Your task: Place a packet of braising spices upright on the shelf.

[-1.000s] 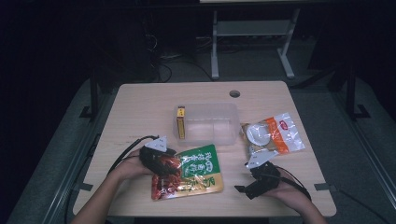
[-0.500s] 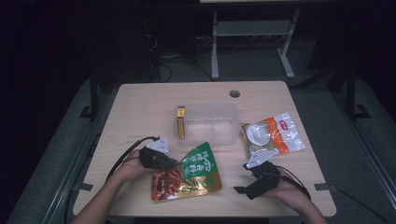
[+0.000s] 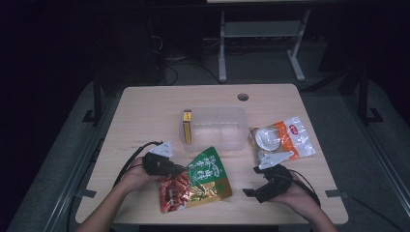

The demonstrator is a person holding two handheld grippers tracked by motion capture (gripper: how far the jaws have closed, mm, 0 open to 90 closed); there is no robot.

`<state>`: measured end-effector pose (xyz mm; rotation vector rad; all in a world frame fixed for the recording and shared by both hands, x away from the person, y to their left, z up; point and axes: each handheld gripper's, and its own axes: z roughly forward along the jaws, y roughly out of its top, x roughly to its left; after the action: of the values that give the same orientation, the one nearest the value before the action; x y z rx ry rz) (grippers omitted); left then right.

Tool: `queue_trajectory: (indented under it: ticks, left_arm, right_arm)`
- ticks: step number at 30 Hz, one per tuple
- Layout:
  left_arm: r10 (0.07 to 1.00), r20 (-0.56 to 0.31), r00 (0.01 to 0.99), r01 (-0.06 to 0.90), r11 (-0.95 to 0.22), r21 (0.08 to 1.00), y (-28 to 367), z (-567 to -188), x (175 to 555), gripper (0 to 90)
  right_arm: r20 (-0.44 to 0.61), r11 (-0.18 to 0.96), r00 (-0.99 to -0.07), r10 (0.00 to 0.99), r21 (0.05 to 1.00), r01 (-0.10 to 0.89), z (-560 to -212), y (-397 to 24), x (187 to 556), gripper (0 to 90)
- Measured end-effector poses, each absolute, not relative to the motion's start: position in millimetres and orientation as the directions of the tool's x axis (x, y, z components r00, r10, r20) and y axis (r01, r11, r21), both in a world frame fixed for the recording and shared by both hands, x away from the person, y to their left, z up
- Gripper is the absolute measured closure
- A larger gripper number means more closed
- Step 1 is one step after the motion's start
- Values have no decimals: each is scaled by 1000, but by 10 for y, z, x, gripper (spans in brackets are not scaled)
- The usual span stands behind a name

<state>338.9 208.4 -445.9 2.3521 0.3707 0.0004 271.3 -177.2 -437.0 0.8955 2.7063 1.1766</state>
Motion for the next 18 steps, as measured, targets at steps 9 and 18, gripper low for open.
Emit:
queue_trajectory:
  ticks: [9,18]
  left_arm:
    - [274,-63,960,237,-667,707,2002,-4249,3240,895]
    - [272,-37,962,211,-648,732,2011,-4119,3195,896]
  right_arm:
    - [213,484,-812,543,711,511,-4300,-1789,2715,92]
    - [210,455,-825,524,750,480,-4178,-1689,2741,94]
